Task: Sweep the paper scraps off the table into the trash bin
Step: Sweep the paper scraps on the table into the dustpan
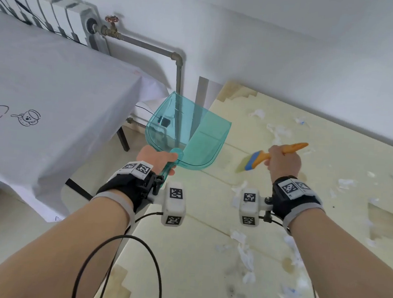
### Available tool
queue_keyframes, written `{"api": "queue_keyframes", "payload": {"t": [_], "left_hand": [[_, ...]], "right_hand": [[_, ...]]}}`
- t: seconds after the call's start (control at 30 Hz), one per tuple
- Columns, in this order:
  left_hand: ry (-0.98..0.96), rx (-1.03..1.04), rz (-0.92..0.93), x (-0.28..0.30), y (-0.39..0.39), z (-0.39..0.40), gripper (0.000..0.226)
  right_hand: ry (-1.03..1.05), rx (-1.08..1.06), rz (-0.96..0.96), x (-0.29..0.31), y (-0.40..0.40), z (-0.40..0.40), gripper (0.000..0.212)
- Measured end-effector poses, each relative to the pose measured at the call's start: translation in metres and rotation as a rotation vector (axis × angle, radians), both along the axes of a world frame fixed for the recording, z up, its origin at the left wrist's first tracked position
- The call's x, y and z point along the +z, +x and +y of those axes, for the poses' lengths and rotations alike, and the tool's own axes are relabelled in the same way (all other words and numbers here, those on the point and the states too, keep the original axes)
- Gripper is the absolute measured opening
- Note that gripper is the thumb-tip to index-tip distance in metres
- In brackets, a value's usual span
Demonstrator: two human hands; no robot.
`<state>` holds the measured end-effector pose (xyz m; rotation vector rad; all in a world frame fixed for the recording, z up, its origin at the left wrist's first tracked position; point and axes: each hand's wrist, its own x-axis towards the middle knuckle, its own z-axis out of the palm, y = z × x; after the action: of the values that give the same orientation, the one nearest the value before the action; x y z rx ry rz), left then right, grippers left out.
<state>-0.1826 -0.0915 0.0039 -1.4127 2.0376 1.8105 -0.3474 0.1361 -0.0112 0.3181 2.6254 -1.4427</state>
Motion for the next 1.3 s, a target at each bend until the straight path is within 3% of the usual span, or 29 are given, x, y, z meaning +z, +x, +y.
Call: {"api": "queue_keyframes", "payload": {"t": [0.1, 0.2, 0.27, 0.33, 0.4, 0.5, 0.6, 0.73, 0.83, 0.93, 1.03, 1.17, 1.23, 1.3], "left_hand": [[0.02, -0.003, 0.015, -0.001, -0.001, 0.007, 0.02], [0.016, -0.018, 0.011, -0.003, 0.001, 0.011, 0.02], [-0.009, -0.036, -0.001, -0.003, 0.003, 0.013, 0.02], [-0.019, -0.054, -0.008, -0.003, 0.006, 0.014, 0.021], [-0.019, -0.063, -0.015, -0.003, 0.008, 0.015, 0.022], [-0.017, -0.064, -0.016, -0.003, 0.013, 0.017, 0.022], [-0.023, -0.075, -0.019, -0.003, 0.02, 0.021, 0.023], [-0.026, -0.1, -0.02, -0.004, 0.029, 0.024, 0.023], [-0.017, -0.106, -0.026, -0.005, 0.035, 0.027, 0.023], [-0.006, -0.105, -0.022, -0.007, 0.039, 0.029, 0.022], [-0.003, -0.11, -0.018, -0.007, 0.044, 0.031, 0.021], [0.027, -0.099, -0.001, -0.009, 0.048, 0.033, 0.02], [0.043, -0.093, 0.002, -0.009, 0.05, 0.034, 0.022], [0.053, -0.092, -0.001, -0.009, 0.051, 0.035, 0.026]], "right_hand": [[-0.149, 0.187, -0.183, -0.006, 0.017, -0.007, 0.02], [0.057, 0.2, -0.199, -0.011, 0.022, 0.005, 0.029], [0.227, 0.11, -0.129, -0.006, 0.019, 0.021, 0.03], [0.261, 0.035, -0.011, -0.001, 0.021, 0.032, 0.03], [0.1, 0.037, 0.023, 0.004, 0.029, 0.028, 0.026], [-0.131, 0.179, -0.12, 0.003, 0.047, 0.012, 0.018], [0.02, 0.25, -0.216, -0.003, 0.056, 0.013, 0.026], [0.298, 0.097, -0.136, 0.004, 0.055, 0.044, 0.029], [0.113, 0.054, -0.036, 0.006, 0.064, 0.045, 0.026], [-0.167, 0.073, -0.089, 0.003, 0.082, 0.032, 0.022], [-0.063, 0.245, -0.216, -0.006, 0.093, 0.033, 0.02], [0.262, 0.082, -0.172, -0.002, 0.092, 0.058, 0.027], [0.2, 0.025, -0.084, 0.005, 0.095, 0.063, 0.027], [-0.049, 0.062, -0.094, 0.009, 0.104, 0.057, 0.022]]}}
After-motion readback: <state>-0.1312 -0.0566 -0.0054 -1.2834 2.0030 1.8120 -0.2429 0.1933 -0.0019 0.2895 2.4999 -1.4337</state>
